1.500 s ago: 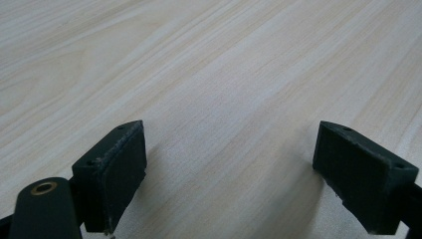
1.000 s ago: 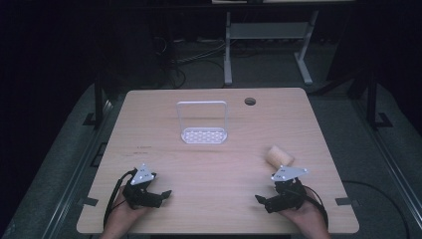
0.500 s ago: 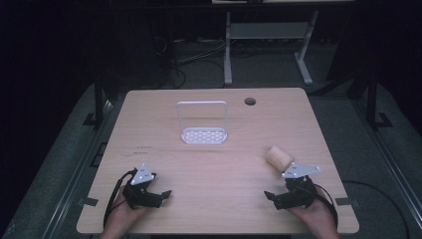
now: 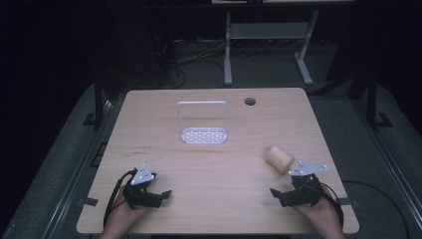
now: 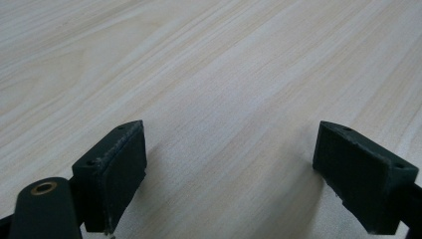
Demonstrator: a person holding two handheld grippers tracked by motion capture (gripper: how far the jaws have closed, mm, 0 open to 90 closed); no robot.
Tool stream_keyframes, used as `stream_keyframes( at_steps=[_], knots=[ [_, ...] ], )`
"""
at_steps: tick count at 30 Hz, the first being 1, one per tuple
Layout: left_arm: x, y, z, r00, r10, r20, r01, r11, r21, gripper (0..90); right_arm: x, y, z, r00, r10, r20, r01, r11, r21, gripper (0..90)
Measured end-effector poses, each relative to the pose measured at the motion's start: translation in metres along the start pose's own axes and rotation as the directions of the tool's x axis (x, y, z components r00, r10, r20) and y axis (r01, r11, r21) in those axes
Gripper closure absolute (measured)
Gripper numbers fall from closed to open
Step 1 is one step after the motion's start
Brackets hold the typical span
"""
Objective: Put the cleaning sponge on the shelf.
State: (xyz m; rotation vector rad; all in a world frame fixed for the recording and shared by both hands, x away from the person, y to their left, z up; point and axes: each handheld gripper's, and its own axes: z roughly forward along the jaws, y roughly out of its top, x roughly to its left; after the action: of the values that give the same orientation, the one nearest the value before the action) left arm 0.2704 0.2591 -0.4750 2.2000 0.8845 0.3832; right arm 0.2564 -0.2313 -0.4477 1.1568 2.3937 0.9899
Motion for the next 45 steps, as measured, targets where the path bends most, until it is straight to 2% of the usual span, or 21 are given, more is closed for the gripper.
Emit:
stream_keyframes(
  at_steps=[11, 27, 39, 45],
  knots=[
    [0.000, 0.000, 0.000, 1.0000, 0.000, 0.000, 0.000, 1.0000, -0.001, 12.9, -0.010, -0.003, -0.005, 0.9993, 0.031, 0.021, -0.030, 0.999, -0.012, 6.6],
    [0.000, 0.000, 0.000, 1.0000, 0.000, 0.000, 0.000, 1.0000, -0.001, 12.9, -0.024, -0.006, -0.009, 0.9974, 0.050, 0.053, -0.048, 0.999, -0.023, 6.6],
    [0.000, 0.000, 0.000, 1.0000, 0.000, -0.001, 0.000, 1.0000, -0.001, 12.9, -0.041, -0.003, -0.007, 0.9954, 0.066, 0.070, -0.065, 0.998, -0.027, 6.6],
    [0.000, 0.000, 0.000, 1.0000, 0.000, 0.000, 0.000, 1.0000, 0.000, 12.9, -0.044, 0.001, -0.005, 0.9948, 0.075, 0.069, -0.074, 0.997, -0.025, 6.5]
  ],
)
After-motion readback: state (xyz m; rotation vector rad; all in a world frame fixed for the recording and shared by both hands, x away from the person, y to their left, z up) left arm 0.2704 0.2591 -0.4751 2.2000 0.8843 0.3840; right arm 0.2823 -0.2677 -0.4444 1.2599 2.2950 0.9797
